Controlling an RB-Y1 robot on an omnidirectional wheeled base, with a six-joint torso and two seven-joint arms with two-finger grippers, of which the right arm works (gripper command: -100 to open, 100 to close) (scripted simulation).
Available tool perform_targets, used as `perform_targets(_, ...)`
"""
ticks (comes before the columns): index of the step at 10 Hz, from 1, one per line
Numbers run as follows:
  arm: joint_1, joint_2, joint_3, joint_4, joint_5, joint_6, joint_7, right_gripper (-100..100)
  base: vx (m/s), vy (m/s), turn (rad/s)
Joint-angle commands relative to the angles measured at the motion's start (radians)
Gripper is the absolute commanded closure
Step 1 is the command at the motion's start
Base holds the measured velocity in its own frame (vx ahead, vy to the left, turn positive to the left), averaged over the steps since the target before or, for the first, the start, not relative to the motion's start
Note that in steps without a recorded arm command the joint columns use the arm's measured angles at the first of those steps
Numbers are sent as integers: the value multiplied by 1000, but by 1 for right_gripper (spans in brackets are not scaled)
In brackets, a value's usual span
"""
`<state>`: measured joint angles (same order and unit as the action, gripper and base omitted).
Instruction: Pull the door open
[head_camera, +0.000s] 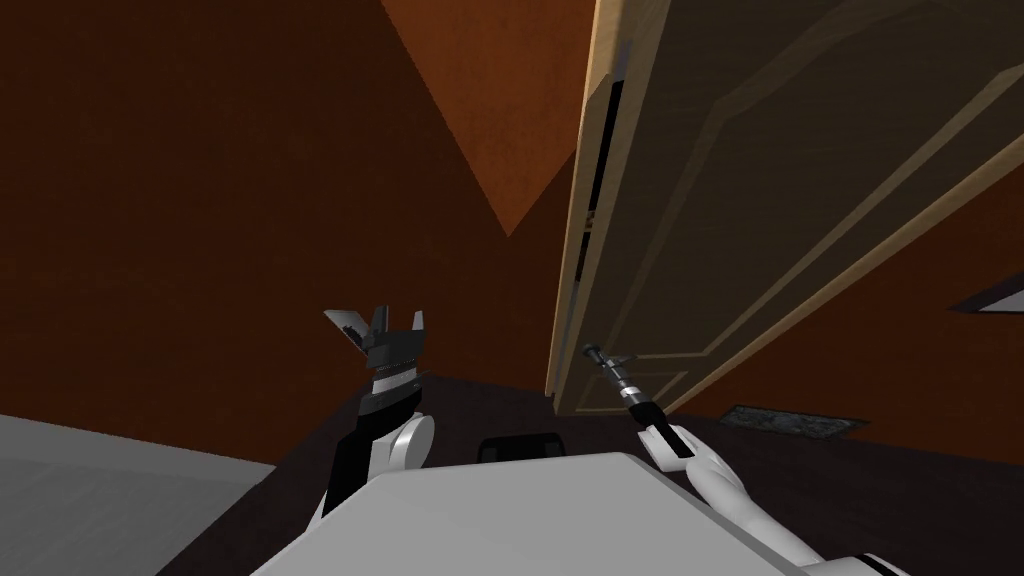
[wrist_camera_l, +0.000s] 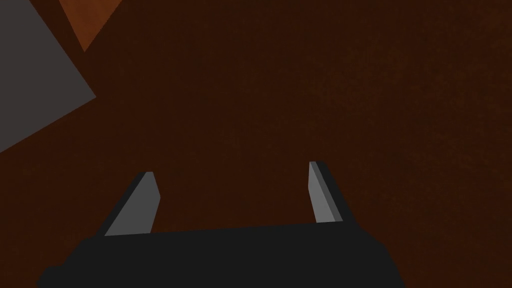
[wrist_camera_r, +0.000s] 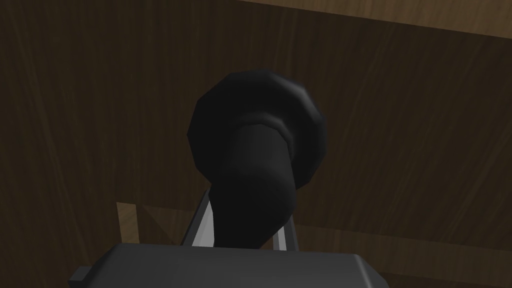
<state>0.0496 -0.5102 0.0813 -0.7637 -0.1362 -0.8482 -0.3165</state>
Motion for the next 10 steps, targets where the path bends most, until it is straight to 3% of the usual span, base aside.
perform_targets(1, 12, -4, 2, -18, -4, -1, 3, 100, -220, -98, 206)
perform_targets(4, 17, -6, 4, -25, -8, 2, 1, 100, -202, -80, 134)
perform_targets(5, 36, -19, 17, -22, -7, -26, -12, 100, -147, -18, 148)
perform_targets(10, 82, -61, 45, -14, -5, -104, -48, 100, -201, -81, 145)
